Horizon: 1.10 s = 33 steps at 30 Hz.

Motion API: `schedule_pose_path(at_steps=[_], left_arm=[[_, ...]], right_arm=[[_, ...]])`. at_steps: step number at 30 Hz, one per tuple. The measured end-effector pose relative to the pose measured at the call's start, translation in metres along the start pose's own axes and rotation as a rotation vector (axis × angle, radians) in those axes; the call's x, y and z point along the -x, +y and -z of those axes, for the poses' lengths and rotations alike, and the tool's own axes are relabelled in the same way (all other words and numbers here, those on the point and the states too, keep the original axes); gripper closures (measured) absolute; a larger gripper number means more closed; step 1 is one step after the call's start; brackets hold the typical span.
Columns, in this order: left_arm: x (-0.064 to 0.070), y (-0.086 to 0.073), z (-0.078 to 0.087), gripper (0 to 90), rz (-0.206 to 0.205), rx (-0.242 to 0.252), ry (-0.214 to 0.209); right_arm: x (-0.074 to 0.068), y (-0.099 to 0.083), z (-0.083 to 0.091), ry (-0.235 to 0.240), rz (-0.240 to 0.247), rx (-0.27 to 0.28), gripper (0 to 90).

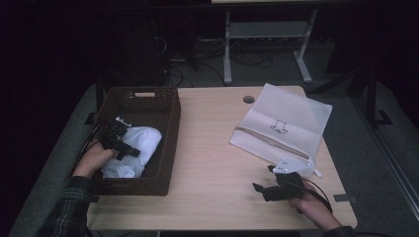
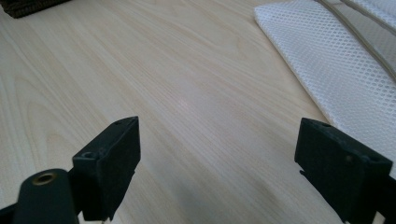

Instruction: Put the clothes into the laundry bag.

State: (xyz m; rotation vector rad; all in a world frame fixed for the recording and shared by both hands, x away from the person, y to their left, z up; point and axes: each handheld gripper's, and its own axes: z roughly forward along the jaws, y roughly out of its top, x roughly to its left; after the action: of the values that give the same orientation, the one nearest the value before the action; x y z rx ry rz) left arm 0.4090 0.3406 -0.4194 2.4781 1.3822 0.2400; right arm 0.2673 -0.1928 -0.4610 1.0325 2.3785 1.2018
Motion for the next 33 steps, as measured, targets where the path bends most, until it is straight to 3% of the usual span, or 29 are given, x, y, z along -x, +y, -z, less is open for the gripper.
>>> schedule_pose_path(at_steps=[1,7,18,20,24,25,26,33], left_arm=[[0.003,0.000,-0.003,8.3,-0.023,-0.023,0.013],[0.009,0.003,-0.013,0.0,-0.050,-0.086,0.027],[0.008,-0.002,-0.016,0.5,-0.057,-0.059,0.015],[0.008,-0.002,-0.013,7.7,-0.035,-0.050,0.007],[0.003,-0.004,-0.006,34.1,0.006,-0.027,0.003],[0.001,-0.005,-0.004,34.1,0.017,-0.024,-0.004],[0.000,-0.005,-0.003,45.6,0.027,-0.020,-0.015],[-0.001,-0.006,0.002,59.6,0.050,-0.018,-0.054]], right_arm=[[0.000,0.000,0.000,0.002,0.000,-0.001,13.7],[0.000,0.000,0.001,0.004,0.003,-0.001,13.7],[-0.001,0.000,0.001,0.007,0.008,-0.006,13.6],[-0.001,0.000,0.000,0.006,0.008,-0.007,13.7],[-0.002,0.000,0.000,0.009,0.012,-0.006,13.7],[-0.002,0.000,0.000,0.009,0.012,-0.006,13.7],[-0.002,-0.001,0.000,0.010,0.011,-0.008,13.7],[-0.001,-0.001,0.000,0.008,0.011,-0.009,13.7]])
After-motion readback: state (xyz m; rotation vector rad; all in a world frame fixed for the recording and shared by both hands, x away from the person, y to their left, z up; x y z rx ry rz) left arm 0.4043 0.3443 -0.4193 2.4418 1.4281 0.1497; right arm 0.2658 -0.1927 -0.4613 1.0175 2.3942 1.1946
